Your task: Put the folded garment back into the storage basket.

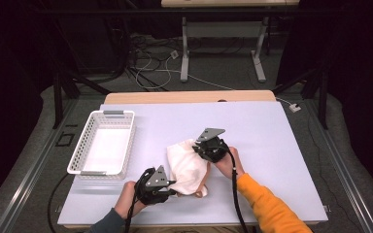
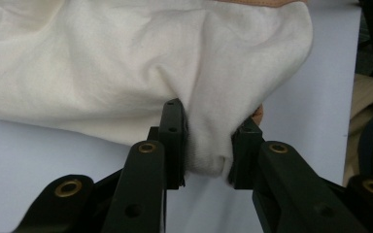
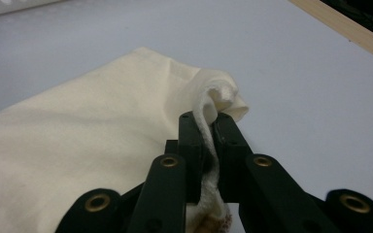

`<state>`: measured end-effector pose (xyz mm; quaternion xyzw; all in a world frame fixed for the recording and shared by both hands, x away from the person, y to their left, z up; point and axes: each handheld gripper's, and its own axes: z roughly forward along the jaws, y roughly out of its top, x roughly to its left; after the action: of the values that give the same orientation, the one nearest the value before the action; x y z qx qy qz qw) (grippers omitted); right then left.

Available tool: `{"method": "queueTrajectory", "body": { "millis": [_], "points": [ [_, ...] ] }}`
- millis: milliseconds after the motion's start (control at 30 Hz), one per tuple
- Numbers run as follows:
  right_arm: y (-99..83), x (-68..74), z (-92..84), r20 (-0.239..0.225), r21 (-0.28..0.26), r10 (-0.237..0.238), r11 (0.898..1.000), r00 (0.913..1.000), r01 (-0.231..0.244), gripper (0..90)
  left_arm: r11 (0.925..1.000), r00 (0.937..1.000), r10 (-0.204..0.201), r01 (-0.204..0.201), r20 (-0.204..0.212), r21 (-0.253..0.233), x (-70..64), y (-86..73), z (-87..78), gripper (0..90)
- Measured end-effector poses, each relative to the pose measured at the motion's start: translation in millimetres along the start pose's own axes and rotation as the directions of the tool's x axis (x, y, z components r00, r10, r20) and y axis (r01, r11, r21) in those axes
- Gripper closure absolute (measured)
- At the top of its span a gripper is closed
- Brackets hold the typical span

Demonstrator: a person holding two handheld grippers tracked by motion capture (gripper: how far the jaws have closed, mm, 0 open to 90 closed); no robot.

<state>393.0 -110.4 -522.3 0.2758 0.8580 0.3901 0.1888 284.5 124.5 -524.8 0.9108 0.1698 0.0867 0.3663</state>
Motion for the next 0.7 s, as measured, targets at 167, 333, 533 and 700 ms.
{"method": "queueTrajectory", "body": {
  "millis": [167,333,533,700],
  "points": [
    [4.6,4.4,8.5,-0.010,0.001,-0.001,1.000,0.9999,0.001,84.1,0.9998,0.9997,-0.014,0.014,-0.022,0.013,4.3,-7.5,-4.6,73.2],
    [10.8,6.9,16.3,-0.005,0.004,-0.016,1.000,0.9999,0.016,84.1,0.9991,0.9986,-0.040,0.041,-0.036,0.015,8.9,-12.1,-7.2,73.2],
    [15.1,7.8,24.3,-0.009,0.006,-0.017,1.000,0.9998,0.017,84.1,0.9984,0.9978,-0.049,0.051,-0.045,0.024,13.8,-16.4,-11.0,73.2],
    [18.5,8.3,30.9,-0.009,0.003,-0.017,1.000,0.9998,0.017,84.1,0.9977,0.9966,-0.062,0.064,-0.054,0.025,17.2,-18.9,-12.1,73.2]
  ]
}}
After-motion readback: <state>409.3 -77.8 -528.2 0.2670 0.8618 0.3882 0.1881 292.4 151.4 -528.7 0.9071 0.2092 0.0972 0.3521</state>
